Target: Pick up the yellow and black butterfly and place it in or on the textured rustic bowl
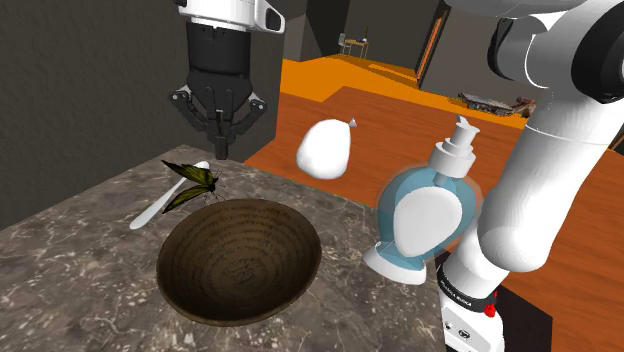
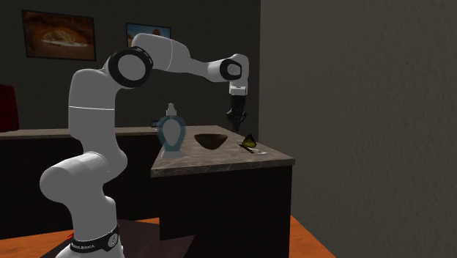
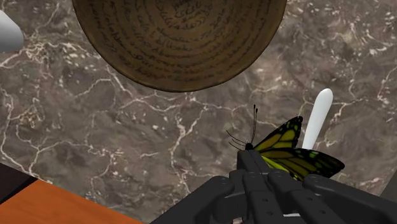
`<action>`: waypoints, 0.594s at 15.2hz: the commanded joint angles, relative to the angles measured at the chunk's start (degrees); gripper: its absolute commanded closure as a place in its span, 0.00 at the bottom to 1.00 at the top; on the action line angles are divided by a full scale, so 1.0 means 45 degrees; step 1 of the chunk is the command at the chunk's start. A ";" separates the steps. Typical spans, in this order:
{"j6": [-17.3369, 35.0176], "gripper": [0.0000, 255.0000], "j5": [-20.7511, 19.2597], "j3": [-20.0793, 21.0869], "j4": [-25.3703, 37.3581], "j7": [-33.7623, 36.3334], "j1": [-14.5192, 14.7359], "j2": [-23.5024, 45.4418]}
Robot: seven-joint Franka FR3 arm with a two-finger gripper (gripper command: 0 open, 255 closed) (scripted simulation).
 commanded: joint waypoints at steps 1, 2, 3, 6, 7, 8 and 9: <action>0.0000 0.00 0.0000 0.0000 0.0000 0.0000 0.0000 0.0000; 0.0592 0.00 -0.0194 0.0065 -0.0524 -0.1017 -0.0003 -0.0080; 0.1202 0.00 -0.0391 0.0133 -0.1036 -0.2015 -0.0008 -0.0142; 0.2308 0.00 -0.0698 0.0226 -0.1931 -0.3461 -0.0009 -0.0190; 0.2476 0.00 -0.0709 0.0225 -0.2089 -0.3453 -0.0008 -0.0176; 0.2643 0.00 -0.0723 0.0224 -0.2244 -0.3443 -0.0007 -0.0159; 0.2810 0.00 -0.0739 0.0223 -0.2395 -0.3432 -0.0004 -0.0138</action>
